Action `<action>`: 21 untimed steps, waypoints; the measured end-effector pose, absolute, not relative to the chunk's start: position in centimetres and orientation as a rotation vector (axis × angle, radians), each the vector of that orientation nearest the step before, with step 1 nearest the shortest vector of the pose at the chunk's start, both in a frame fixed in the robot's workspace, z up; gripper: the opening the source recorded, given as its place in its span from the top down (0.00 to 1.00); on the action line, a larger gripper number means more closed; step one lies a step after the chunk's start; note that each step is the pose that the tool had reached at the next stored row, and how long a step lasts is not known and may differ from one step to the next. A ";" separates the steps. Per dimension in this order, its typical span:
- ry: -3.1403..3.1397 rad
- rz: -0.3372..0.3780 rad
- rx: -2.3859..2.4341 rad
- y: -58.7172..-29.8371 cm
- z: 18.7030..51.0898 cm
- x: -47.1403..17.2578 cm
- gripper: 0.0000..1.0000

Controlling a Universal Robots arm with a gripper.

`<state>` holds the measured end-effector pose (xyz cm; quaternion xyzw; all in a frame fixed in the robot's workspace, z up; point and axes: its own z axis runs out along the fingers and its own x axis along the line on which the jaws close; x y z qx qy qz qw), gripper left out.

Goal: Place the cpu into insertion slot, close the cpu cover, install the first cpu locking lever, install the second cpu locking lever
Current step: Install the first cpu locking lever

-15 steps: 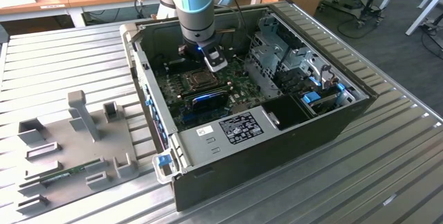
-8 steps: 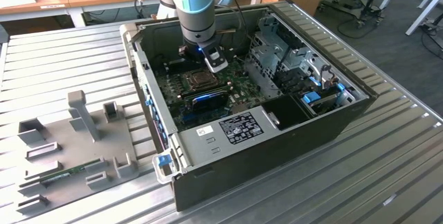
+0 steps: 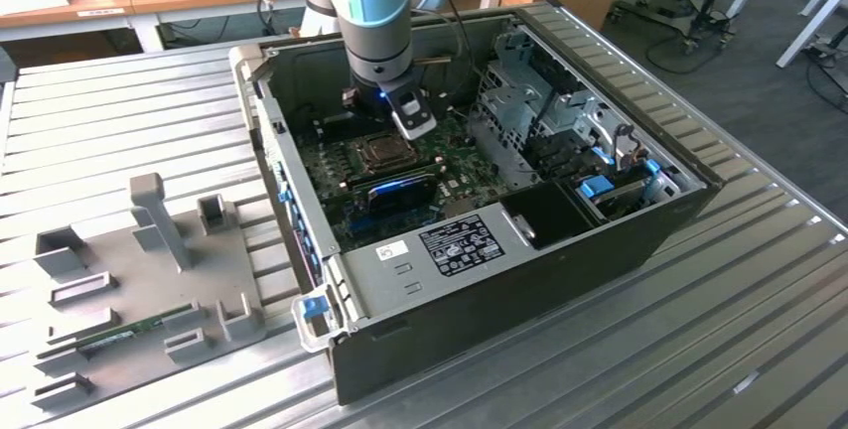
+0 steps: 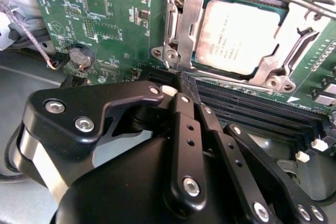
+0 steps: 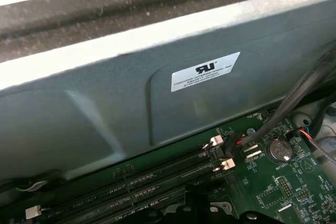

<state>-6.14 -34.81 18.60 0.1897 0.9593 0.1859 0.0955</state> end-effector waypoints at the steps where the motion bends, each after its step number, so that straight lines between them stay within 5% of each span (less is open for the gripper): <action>1: 2.843 0.551 0.562 -34.8 18.6 -6.1 0.90; 21: 2.843 0.551 0.562 -34.9 18.9 -6.1 0.90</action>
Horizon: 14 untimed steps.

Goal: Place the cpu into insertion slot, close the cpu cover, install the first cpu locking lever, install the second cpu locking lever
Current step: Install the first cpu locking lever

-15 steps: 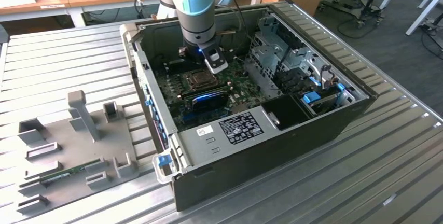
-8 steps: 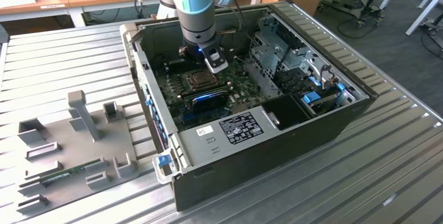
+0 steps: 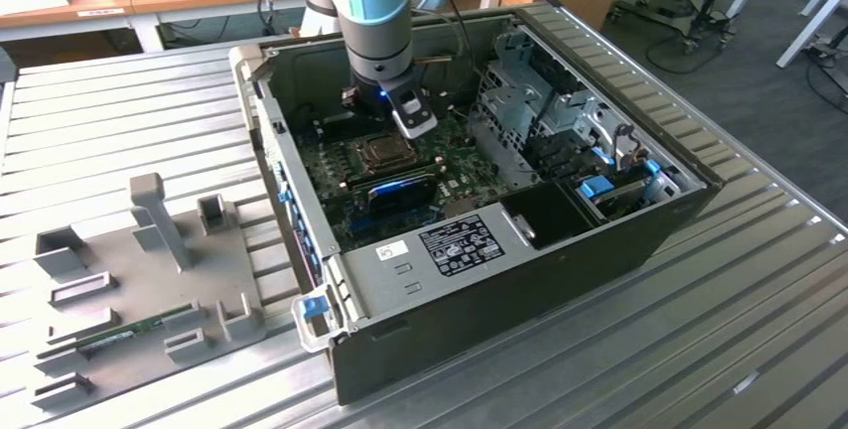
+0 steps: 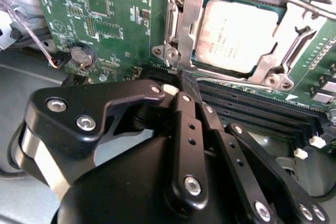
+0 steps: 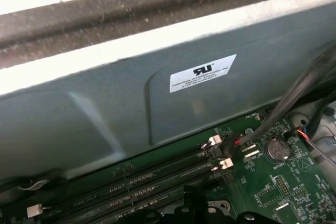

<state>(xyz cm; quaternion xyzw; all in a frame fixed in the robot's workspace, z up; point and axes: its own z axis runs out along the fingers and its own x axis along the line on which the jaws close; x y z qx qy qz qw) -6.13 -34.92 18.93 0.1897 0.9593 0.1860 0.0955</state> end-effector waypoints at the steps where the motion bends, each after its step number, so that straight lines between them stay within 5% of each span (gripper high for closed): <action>1: 2.843 0.551 0.562 -35.0 18.9 -6.1 0.90; 14: 2.843 0.551 0.564 -34.9 18.9 -6.1 0.90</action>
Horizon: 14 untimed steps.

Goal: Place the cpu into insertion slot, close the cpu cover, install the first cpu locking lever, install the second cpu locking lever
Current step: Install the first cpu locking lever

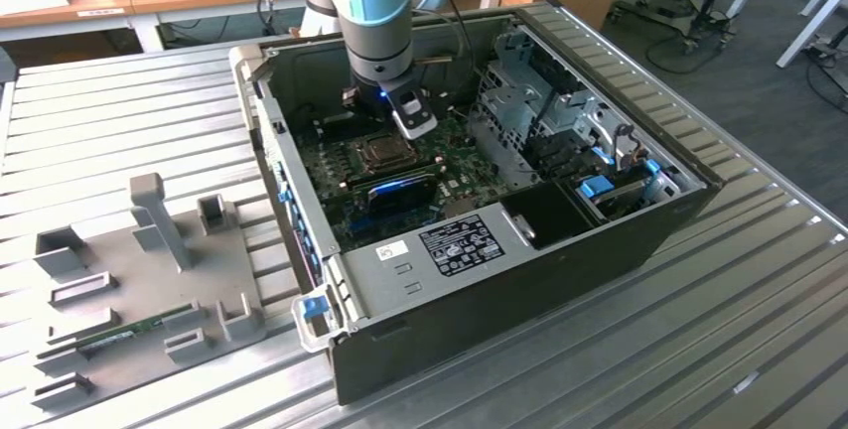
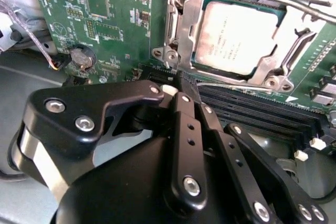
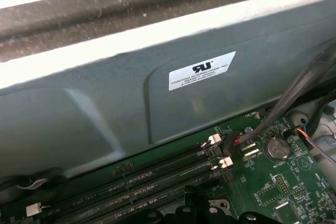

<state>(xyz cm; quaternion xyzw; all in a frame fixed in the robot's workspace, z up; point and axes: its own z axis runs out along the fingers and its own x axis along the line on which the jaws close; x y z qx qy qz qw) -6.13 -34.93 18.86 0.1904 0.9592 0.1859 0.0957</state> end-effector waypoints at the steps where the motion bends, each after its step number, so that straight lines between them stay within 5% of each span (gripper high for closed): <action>1: 2.843 0.551 0.564 -34.9 18.9 -6.1 0.90; 14: 2.842 0.551 0.565 -34.9 22.2 -6.1 0.90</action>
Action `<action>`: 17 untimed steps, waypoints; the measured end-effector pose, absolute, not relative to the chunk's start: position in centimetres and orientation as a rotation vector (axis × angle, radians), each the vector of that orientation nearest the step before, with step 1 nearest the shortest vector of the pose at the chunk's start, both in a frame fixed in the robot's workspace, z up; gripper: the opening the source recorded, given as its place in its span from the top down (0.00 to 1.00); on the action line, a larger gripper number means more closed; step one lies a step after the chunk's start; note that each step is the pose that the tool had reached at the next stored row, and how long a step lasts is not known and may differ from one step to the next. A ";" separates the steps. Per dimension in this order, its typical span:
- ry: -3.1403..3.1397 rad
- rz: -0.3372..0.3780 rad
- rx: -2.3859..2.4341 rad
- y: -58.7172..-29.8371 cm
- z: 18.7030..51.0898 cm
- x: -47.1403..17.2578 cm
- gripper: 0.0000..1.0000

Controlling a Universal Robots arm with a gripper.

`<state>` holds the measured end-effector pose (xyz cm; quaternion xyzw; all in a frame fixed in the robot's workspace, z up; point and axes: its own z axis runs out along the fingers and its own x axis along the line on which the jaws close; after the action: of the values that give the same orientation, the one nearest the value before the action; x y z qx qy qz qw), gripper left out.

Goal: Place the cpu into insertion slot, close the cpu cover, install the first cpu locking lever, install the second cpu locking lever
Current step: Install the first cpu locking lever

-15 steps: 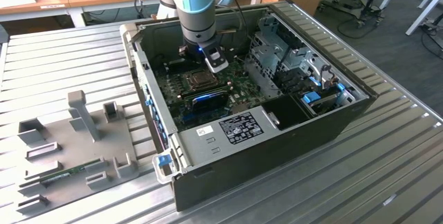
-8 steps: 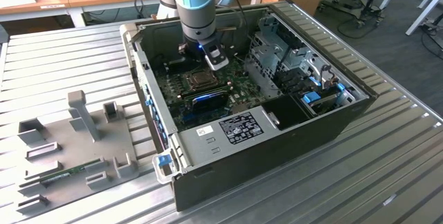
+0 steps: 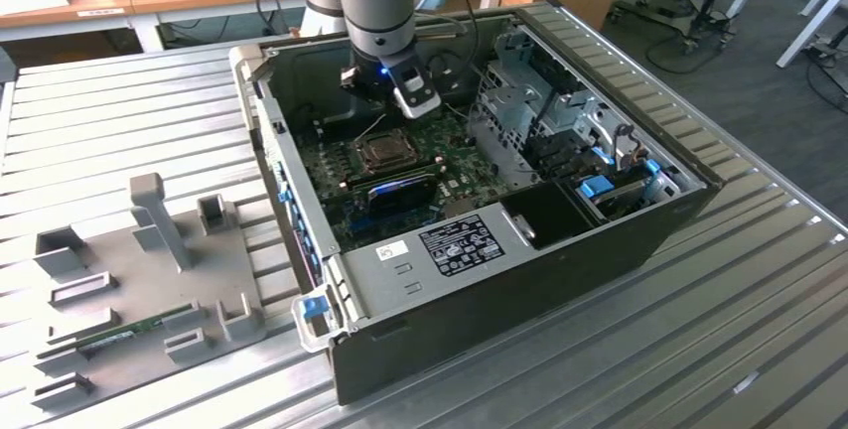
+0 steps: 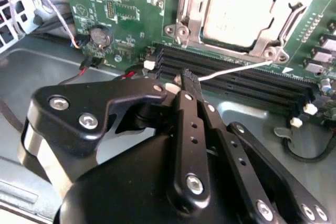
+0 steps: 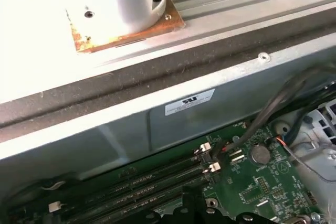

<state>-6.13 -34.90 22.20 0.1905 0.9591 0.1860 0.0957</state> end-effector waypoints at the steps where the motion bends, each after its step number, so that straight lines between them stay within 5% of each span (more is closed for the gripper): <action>1: 2.842 0.551 0.565 -34.9 22.2 -6.1 0.90; 17: 2.831 0.563 0.567 -34.7 21.8 -7.1 0.90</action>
<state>-7.12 -34.68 21.82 0.1918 0.9576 0.1904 0.0996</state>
